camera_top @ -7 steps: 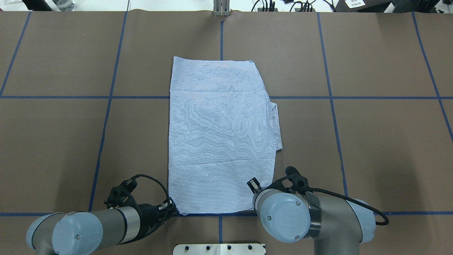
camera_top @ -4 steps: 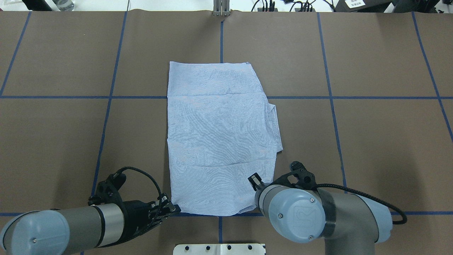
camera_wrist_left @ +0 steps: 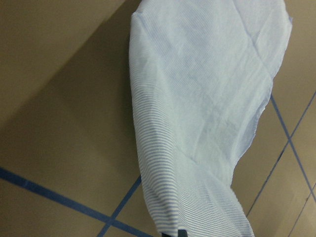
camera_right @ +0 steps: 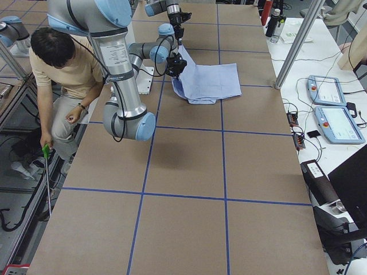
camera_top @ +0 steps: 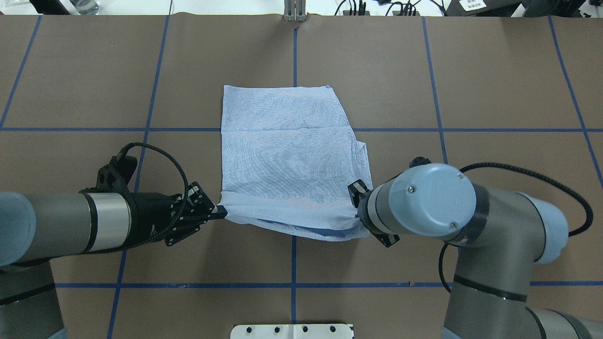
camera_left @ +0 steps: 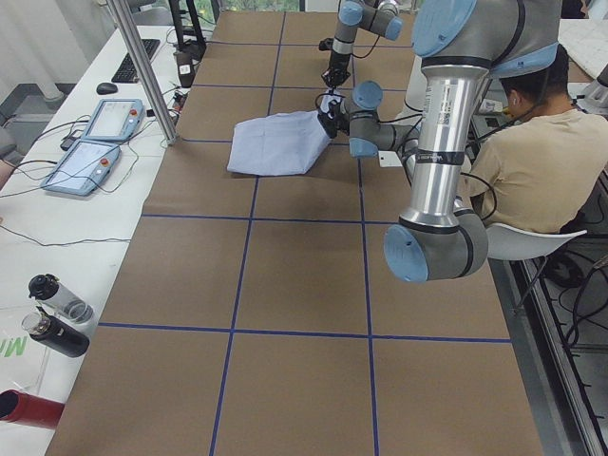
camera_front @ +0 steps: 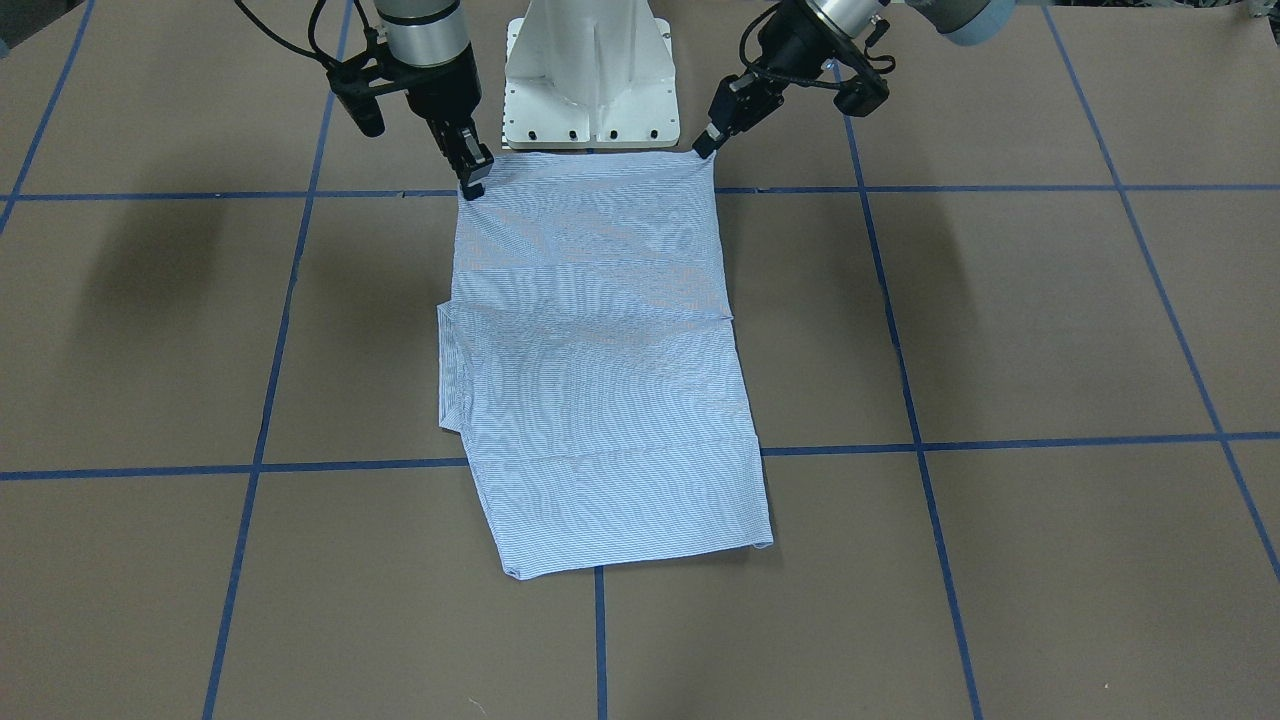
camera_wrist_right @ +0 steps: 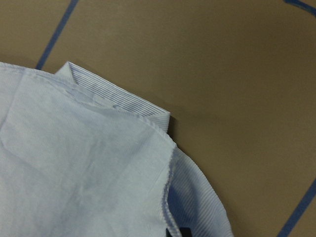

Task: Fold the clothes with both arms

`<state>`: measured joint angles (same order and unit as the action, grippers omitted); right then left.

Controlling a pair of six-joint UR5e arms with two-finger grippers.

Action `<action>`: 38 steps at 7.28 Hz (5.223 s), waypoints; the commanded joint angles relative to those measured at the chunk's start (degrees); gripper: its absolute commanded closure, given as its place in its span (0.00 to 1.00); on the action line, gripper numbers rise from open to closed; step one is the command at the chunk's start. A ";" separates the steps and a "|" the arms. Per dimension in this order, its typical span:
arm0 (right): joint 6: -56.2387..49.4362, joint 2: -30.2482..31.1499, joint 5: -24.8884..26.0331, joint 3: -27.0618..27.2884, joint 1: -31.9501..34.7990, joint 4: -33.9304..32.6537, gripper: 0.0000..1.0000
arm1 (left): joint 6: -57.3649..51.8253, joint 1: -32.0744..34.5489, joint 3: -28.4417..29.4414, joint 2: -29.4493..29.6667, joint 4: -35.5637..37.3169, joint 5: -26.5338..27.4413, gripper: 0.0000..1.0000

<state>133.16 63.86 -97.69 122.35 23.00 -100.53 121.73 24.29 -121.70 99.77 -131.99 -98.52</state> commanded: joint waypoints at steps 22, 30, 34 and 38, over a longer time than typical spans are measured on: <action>-23.29 -30.29 -15.33 -65.75 25.60 30.75 0.00 | -18.63 22.11 65.27 38.57 -15.49 7.02 0.01; -25.38 -23.80 -14.54 -56.18 21.47 31.10 0.00 | -39.71 26.68 42.34 19.07 -14.87 -5.37 0.01; -34.53 -19.93 -15.16 -56.25 21.29 41.19 0.28 | -45.00 26.59 35.39 13.96 -15.40 -4.67 0.01; -33.75 -18.51 -15.86 -55.81 20.07 42.96 0.48 | -45.00 26.68 35.30 14.40 -15.31 -4.58 0.01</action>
<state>99.35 45.19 -113.52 66.45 43.68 -57.77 76.73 50.96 -86.36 114.05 -147.37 -103.10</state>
